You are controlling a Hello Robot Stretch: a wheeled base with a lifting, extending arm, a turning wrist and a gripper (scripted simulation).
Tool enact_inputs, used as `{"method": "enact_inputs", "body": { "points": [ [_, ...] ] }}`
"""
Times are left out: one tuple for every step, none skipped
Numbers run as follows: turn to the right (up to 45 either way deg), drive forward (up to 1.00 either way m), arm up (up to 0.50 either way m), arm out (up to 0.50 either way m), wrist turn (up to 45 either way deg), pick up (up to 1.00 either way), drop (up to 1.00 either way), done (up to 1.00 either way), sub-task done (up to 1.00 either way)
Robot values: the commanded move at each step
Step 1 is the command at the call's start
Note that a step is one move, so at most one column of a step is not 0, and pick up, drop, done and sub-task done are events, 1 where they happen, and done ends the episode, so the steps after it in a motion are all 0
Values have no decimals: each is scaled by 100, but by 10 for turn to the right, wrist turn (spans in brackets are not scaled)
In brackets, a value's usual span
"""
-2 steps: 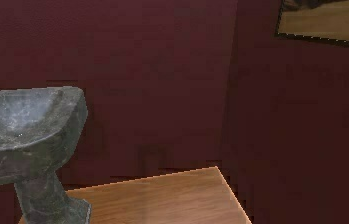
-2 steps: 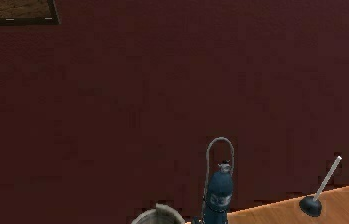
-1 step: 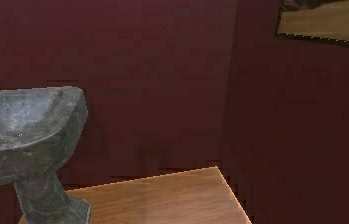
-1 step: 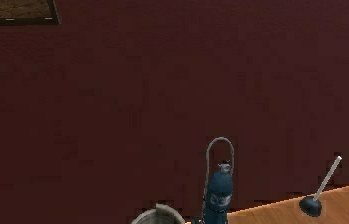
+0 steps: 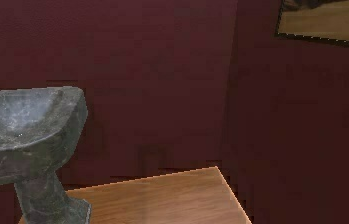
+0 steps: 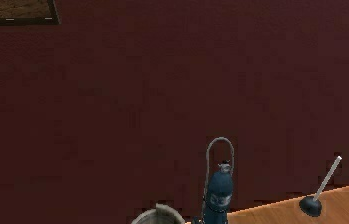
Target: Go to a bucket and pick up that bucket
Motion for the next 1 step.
{"method": "enact_inputs", "body": {
  "points": [
    [0,0,0,0,0,100,0,0,0]
  ]
}}
